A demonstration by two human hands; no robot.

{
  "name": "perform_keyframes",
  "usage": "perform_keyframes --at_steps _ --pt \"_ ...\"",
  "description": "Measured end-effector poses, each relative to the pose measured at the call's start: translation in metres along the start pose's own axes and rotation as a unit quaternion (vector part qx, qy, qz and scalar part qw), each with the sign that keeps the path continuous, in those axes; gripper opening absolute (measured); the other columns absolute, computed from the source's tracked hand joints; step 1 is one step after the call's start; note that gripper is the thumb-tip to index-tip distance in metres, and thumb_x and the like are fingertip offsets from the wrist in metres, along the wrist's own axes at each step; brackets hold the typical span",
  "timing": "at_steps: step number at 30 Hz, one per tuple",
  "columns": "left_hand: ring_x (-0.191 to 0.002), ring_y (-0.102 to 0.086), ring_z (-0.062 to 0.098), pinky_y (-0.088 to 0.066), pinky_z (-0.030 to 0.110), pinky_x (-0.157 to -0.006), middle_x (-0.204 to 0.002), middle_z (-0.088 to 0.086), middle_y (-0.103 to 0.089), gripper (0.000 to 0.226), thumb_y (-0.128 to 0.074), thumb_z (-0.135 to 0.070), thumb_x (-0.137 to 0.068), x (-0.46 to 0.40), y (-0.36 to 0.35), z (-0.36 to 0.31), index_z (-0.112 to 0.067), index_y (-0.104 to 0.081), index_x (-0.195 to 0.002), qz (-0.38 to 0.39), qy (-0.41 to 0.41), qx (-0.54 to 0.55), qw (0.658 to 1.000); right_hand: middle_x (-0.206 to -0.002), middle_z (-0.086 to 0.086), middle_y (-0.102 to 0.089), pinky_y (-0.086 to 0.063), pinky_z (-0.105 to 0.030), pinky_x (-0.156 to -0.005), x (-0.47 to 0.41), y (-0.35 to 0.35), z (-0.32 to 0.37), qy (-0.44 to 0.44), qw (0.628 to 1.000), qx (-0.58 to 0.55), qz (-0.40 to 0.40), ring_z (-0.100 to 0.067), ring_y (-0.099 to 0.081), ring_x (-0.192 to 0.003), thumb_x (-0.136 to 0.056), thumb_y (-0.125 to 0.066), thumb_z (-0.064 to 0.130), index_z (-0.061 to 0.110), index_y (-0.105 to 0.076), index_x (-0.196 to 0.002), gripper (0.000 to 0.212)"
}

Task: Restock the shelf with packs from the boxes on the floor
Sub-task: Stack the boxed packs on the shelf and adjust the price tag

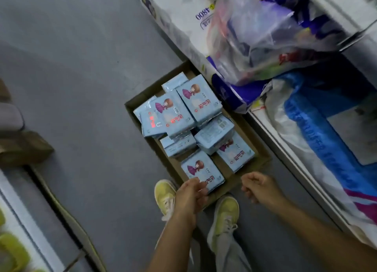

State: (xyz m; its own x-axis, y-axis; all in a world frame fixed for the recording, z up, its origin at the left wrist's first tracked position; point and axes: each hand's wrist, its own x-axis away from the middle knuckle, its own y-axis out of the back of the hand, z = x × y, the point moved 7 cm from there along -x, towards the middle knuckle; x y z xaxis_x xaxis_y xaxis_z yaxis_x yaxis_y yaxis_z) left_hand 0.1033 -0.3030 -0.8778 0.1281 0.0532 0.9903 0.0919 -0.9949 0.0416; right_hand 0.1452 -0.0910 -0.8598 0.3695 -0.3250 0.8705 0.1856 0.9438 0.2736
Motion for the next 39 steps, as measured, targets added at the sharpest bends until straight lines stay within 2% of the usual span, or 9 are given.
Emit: perform_keyframes --at_steps 6,10,12,15,18,25,34,36,39 --pt "-0.064 -0.058 0.016 -0.048 0.028 -0.060 -0.079 0.007 -0.065 0.024 -0.057 -0.012 -0.095 -0.061 0.012 0.045 -0.003 -0.063 -0.116 0.000 0.029 0.003 1.000 -0.075 -0.004 -0.062 -0.043 -0.019 -0.049 -0.061 -0.026 -0.059 -0.031 0.998 0.049 0.014 -0.013 -0.055 -0.061 -0.096 -0.056 0.011 0.007 -0.064 -0.091 0.010" --pt "-0.096 -0.067 0.031 -0.053 0.032 -0.066 -0.108 0.017 -0.070 0.018 -0.054 0.000 -0.092 -0.123 0.020 0.062 -0.008 -0.065 -0.104 -0.021 0.018 -0.018 0.999 -0.101 -0.007 -0.064 -0.050 -0.032 -0.072 -0.109 -0.049 -0.089 -0.033 0.997 0.064 0.015 -0.018 -0.060 -0.086 -0.093 -0.060 0.010 0.009 -0.060 -0.114 0.021" --pt "-0.110 -0.063 0.037 -0.056 0.038 -0.075 -0.121 0.022 -0.065 0.026 -0.050 0.003 -0.093 -0.158 0.019 0.069 -0.005 -0.062 -0.114 -0.032 0.019 -0.019 0.999 -0.118 -0.013 -0.060 -0.049 -0.036 -0.085 -0.131 -0.062 -0.094 -0.024 0.997 0.067 0.017 -0.021 -0.057 -0.101 -0.091 -0.061 0.005 0.008 -0.055 -0.124 0.034" --pt "-0.111 -0.060 0.031 -0.055 0.039 -0.075 -0.125 0.017 -0.061 0.035 -0.049 0.002 -0.095 -0.200 0.013 0.078 -0.008 -0.053 -0.128 -0.051 0.025 -0.032 0.998 -0.138 -0.014 -0.048 -0.040 -0.030 -0.095 -0.165 -0.080 -0.095 0.003 0.995 0.097 0.028 -0.023 -0.049 -0.120 -0.093 -0.058 0.005 0.005 -0.044 -0.139 0.048" --pt "-0.113 -0.059 0.032 -0.053 0.046 -0.092 -0.128 0.013 -0.061 0.041 -0.054 0.000 -0.092 -0.235 0.008 0.089 -0.012 -0.050 -0.131 -0.044 0.023 -0.049 0.998 -0.150 -0.013 -0.037 -0.034 -0.030 -0.104 -0.193 -0.096 -0.101 -0.001 0.987 0.152 0.043 -0.028 -0.039 -0.135 -0.095 -0.055 0.010 0.005 -0.032 -0.147 0.057" --pt "-0.110 -0.060 0.030 -0.054 0.044 -0.090 -0.121 0.007 -0.065 0.040 -0.059 0.000 -0.086 -0.253 0.015 0.099 -0.018 -0.055 -0.121 -0.003 0.047 -0.042 0.998 -0.116 -0.012 -0.060 -0.043 -0.029 -0.081 -0.201 -0.119 -0.119 -0.035 0.984 0.158 0.074 -0.021 -0.053 -0.099 -0.093 -0.053 0.005 0.004 -0.054 -0.125 0.033" --pt "-0.104 -0.062 0.031 -0.056 0.039 -0.076 -0.120 0.014 -0.062 0.043 -0.067 0.001 -0.080 -0.164 0.015 0.074 -0.015 -0.050 -0.116 0.004 0.033 -0.042 0.999 -0.109 -0.007 -0.058 -0.051 -0.037 -0.078 -0.146 -0.100 -0.082 -0.010 0.999 0.040 0.008 -0.023 -0.057 -0.097 -0.092 -0.060 0.028 0.017 -0.049 -0.107 0.022" --pt "-0.090 -0.062 0.024 -0.053 0.032 -0.063 -0.119 0.014 -0.063 0.036 -0.065 0.001 -0.083 -0.139 0.013 0.072 -0.014 -0.052 -0.113 0.008 0.035 -0.043 0.998 -0.104 -0.008 -0.059 -0.056 -0.048 -0.081 -0.131 -0.095 -0.073 -0.034 0.999 0.015 0.007 -0.027 -0.061 -0.095 -0.089 -0.061 0.028 0.018 -0.048 -0.107 0.025" --pt "-0.059 -0.055 0.010 -0.048 0.023 -0.051 -0.100 0.009 -0.067 0.042 -0.063 -0.008 -0.087 -0.098 0.016 0.069 -0.009 -0.053 -0.128 0.012 0.038 -0.007 0.999 -0.096 -0.007 -0.059 -0.058 -0.044 -0.071 -0.100 -0.083 -0.049 -0.035 0.999 -0.008 0.011 -0.026 -0.062 -0.086 -0.086 -0.063 0.022 0.017 -0.047 -0.104 0.025"
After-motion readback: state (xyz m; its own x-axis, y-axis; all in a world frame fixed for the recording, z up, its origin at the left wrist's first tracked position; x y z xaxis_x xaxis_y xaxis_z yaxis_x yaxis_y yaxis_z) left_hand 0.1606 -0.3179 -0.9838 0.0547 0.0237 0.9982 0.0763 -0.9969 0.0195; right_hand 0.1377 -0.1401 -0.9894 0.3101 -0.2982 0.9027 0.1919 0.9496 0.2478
